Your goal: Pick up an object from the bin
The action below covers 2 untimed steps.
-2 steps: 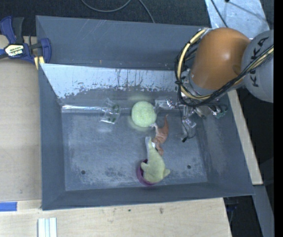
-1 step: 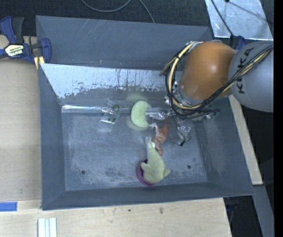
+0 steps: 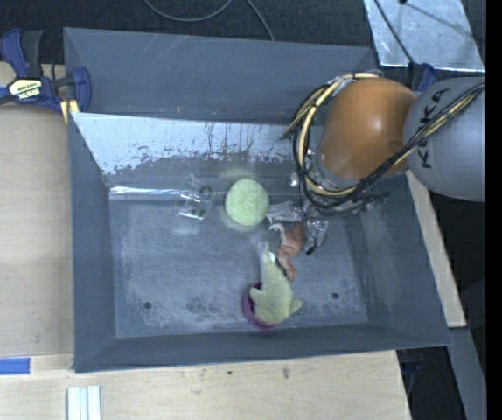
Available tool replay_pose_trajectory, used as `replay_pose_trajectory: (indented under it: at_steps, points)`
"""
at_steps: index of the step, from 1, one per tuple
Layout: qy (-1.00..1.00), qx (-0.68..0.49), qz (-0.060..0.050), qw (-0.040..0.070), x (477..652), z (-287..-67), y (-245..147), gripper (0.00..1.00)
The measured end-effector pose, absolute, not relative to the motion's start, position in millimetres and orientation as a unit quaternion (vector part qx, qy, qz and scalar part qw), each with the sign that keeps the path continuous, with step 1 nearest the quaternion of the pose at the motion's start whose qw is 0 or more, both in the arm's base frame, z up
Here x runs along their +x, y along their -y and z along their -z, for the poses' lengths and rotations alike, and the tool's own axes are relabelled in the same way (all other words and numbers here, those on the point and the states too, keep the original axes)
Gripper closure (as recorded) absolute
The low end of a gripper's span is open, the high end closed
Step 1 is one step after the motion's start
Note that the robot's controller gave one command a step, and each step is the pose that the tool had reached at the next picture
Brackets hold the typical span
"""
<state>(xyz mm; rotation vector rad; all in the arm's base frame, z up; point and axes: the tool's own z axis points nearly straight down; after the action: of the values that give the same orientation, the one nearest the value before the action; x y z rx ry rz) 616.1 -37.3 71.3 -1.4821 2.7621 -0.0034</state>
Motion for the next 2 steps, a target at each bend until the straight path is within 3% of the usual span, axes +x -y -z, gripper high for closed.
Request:
replay_pose_trajectory:
  at_steps: [2]
  points:
    - [-0.881, -0.472, 0.0, 0.003, 615.4, -73.4, 37.3, 1.0]
